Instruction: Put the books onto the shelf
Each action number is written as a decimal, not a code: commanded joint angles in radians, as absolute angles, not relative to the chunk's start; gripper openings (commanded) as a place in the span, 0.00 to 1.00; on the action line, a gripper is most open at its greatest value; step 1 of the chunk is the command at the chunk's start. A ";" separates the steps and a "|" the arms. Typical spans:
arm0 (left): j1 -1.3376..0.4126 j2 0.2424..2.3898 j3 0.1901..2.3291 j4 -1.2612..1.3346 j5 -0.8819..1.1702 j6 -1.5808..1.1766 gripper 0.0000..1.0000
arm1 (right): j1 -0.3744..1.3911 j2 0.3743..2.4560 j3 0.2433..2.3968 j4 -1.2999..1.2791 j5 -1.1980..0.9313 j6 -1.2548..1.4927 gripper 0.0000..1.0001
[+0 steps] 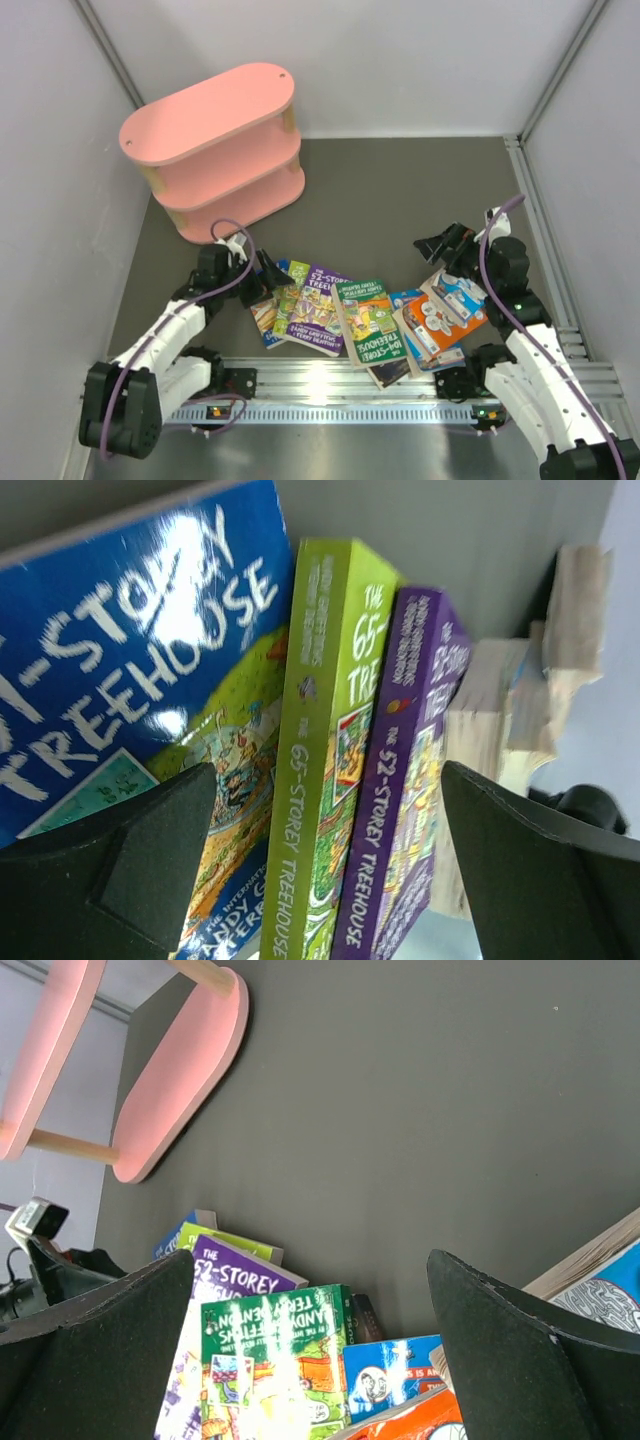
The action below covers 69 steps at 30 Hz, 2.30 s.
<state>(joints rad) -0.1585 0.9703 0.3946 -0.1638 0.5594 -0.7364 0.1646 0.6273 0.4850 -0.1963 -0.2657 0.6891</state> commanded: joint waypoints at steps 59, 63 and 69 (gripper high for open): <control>-0.336 0.942 0.284 -0.026 0.290 -0.925 0.53 | 0.173 0.632 0.442 -0.250 -0.247 0.594 1.00; -0.307 0.920 0.296 -0.049 0.293 -0.914 0.55 | 0.173 0.641 0.440 -0.250 -0.249 0.591 1.00; -0.275 0.907 0.308 -0.071 0.299 -0.894 0.70 | 0.173 0.666 0.439 -0.247 -0.256 0.591 1.00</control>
